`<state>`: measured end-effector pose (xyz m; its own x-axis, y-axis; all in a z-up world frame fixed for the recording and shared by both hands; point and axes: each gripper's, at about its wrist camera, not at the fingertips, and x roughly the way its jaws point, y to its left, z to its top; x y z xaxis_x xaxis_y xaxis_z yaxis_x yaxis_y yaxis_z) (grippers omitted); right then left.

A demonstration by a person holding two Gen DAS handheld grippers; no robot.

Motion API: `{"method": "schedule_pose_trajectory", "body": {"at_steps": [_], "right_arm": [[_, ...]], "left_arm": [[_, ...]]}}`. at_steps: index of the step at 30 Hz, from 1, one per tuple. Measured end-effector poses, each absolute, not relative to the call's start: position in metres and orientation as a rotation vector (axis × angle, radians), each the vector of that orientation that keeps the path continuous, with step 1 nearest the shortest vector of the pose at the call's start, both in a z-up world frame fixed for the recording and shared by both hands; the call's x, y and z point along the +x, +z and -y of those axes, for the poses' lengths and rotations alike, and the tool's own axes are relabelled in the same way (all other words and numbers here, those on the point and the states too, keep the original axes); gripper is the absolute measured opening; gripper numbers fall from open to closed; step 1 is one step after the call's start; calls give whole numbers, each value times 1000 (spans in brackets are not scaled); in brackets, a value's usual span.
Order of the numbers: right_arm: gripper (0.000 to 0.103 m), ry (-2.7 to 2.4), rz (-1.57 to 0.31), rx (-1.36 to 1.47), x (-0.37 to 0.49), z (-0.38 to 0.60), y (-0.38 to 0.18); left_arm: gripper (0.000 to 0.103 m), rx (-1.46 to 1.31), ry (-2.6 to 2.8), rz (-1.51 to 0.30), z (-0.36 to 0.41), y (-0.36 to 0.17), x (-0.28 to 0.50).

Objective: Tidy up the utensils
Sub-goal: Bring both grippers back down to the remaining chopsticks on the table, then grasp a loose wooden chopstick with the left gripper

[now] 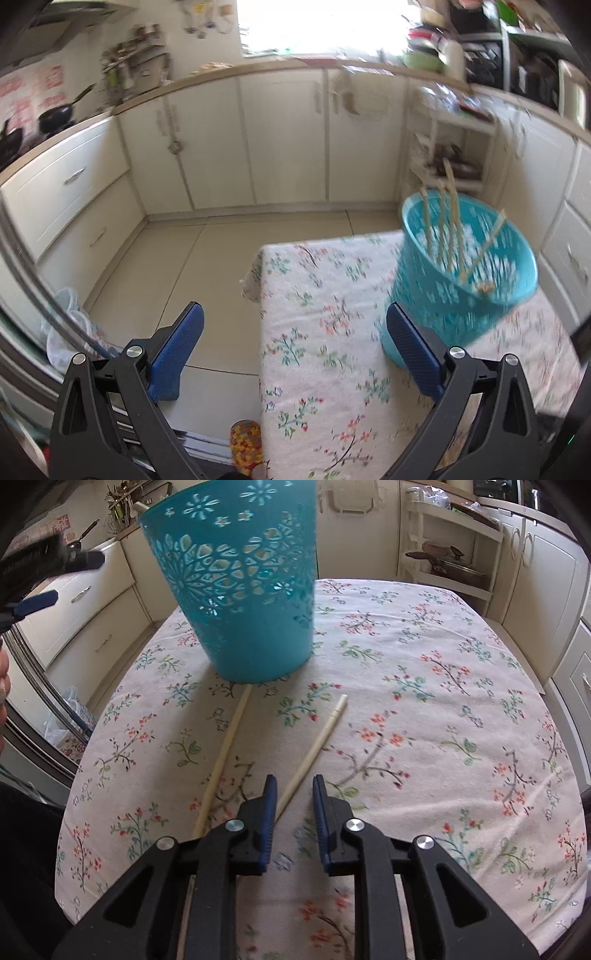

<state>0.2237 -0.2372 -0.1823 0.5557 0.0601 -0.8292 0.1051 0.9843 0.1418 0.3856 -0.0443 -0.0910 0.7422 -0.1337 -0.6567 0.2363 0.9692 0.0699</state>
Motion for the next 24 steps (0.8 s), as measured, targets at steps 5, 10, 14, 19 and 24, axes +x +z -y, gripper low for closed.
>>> {"method": "schedule_pose_trajectory", "body": {"at_steps": [5, 10, 14, 19, 24], "right_arm": [[23, -35, -987, 247, 215, 257, -182], [29, -87, -953, 327, 226, 274, -185], [25, -75, -962, 284, 229, 273, -184], [18, -48, -978, 250, 219, 275, -185], [18, -40, -961, 300, 219, 282, -187]], "left_arm": [[95, 257, -440, -848, 68, -121, 373], [95, 349, -487, -911, 106, -152, 359], [95, 305, -495, -992, 127, -172, 361], [95, 284, -494, -1054, 150, -194, 363], [74, 326, -487, -1071, 164, -210, 359]]}}
